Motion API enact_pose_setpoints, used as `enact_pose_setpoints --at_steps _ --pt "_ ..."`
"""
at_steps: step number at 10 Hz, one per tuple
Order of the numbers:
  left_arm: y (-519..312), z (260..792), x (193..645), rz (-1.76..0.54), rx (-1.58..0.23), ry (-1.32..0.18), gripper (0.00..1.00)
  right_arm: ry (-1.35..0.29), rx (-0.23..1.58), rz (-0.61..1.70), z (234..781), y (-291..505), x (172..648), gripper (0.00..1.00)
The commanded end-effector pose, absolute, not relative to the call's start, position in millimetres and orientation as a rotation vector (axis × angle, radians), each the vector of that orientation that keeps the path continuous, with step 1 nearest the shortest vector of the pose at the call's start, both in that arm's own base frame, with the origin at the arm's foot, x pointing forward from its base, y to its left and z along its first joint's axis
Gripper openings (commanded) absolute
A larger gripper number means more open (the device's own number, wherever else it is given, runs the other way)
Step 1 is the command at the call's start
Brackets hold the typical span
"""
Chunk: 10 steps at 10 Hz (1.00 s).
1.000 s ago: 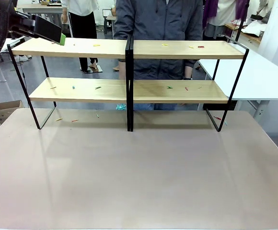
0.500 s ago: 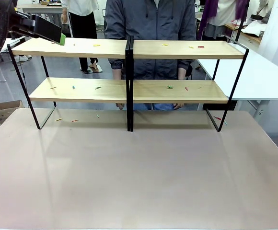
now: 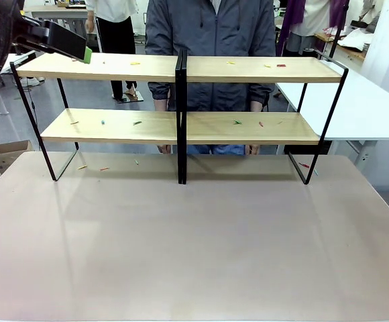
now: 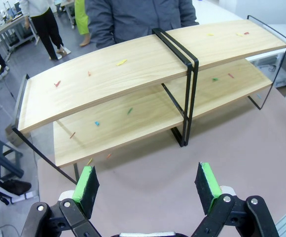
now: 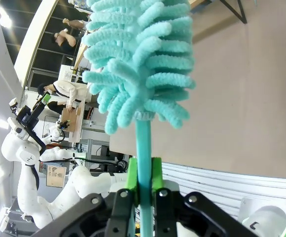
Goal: Clean the shelves.
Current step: Clean a randomly selected level of the Shelf with the Duster.
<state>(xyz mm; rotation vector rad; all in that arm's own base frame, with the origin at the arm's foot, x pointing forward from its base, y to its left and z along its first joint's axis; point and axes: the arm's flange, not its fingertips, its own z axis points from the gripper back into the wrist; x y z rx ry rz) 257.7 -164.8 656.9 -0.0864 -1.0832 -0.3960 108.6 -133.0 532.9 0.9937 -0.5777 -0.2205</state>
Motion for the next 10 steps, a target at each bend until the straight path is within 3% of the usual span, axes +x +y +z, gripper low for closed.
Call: enact_pose_setpoints --at_steps 1,10 --pt "-162.7 657.6 257.6 -0.395 -0.087 -1.085 1.00 -0.578 0.994 -0.220 532.9 -133.0 108.6 0.13" --pt "-162.7 657.6 257.6 -0.395 -0.087 -1.085 1.00 -0.578 0.994 -0.220 532.9 -133.0 108.6 0.13"
